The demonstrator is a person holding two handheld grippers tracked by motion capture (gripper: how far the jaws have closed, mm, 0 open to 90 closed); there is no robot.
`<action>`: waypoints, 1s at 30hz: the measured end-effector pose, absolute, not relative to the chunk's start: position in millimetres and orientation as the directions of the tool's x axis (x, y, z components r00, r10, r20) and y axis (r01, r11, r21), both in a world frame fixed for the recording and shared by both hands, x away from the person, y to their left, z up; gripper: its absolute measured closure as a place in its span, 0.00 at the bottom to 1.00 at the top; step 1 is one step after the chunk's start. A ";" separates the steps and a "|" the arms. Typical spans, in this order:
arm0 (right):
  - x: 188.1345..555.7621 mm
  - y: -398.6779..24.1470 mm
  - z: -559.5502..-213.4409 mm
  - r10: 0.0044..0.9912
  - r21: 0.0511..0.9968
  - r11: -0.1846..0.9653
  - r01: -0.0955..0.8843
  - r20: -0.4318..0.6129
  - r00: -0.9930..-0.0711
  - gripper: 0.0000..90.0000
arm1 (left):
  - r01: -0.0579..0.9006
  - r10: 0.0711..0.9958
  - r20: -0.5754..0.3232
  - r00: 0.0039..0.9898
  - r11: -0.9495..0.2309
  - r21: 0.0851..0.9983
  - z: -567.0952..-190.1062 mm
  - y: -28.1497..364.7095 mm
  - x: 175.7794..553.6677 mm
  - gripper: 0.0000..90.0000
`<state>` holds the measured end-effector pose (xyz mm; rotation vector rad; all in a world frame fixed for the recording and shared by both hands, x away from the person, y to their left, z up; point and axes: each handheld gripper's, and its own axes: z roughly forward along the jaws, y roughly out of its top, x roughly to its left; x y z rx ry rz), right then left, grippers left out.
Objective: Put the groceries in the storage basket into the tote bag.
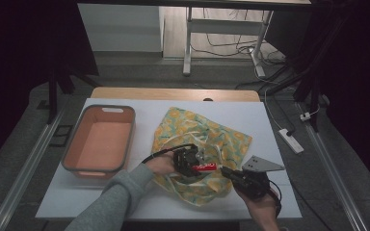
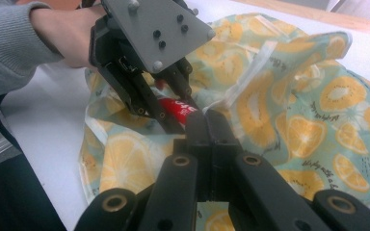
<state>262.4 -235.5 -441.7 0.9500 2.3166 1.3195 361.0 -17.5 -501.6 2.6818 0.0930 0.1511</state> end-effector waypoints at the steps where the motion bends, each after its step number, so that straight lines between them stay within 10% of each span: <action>1: 263.3 -236.3 -442.5 0.681 0.846 0.354 0.398 0.058 -0.730 1.00 | 0.039 0.095 0.106 0.990 -0.897 0.440 -502.4 -18.8 360.8 0.80; 7: 266.0 -237.0 -446.5 0.679 0.838 0.354 0.415 0.075 -0.730 1.00 | 0.047 0.112 0.119 0.987 -0.891 0.452 -502.0 -18.8 362.4 0.76; 13: 268.5 -239.5 -448.3 0.685 0.835 0.352 0.423 0.078 -0.724 1.00 | 0.103 0.169 0.071 0.983 -0.830 0.548 -477.0 2.1 359.9 0.48; 30: 277.5 -245.0 -455.7 0.665 0.836 0.354 0.420 0.090 -0.741 1.00 | 0.332 0.495 0.048 0.867 -0.648 0.685 -437.7 83.8 331.7 0.39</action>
